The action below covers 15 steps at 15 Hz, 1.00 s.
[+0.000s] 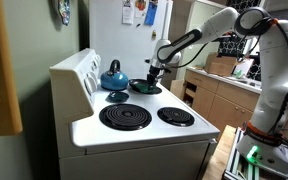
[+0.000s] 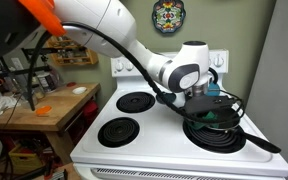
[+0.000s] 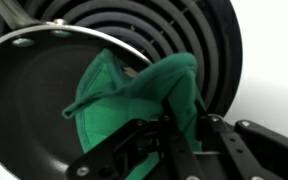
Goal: Use the kitchen mitt to move the pan from the back right plate to the back left one
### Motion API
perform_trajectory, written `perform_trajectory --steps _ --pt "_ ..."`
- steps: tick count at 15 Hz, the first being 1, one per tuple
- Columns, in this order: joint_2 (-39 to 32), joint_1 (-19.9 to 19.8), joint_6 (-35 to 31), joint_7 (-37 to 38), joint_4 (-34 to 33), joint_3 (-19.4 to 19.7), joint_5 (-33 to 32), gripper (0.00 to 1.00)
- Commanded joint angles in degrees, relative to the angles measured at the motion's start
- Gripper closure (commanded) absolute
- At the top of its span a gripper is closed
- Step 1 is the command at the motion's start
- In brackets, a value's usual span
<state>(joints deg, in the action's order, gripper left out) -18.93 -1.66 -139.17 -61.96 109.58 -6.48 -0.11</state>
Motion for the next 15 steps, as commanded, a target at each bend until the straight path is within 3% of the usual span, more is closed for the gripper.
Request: perform_trajectory --steps 1,10,13,14,15 --pt "0.6 -0.3 1.7 1.2 1.0 -1.1 2.9 0.97" --pt "3.0 1.4 3.9 9.8 3.1 -2.3 5.1 0.96" --pt "4.2 3.6 2.5 19.7 4.1 -0.4 0.3 0.96" --pt "2.0 2.1 2.1 14.2 1.1 -1.9 2.3 0.84" --pt "2.3 2.5 2.1 16.3 1.4 -1.8 1.5 0.84"
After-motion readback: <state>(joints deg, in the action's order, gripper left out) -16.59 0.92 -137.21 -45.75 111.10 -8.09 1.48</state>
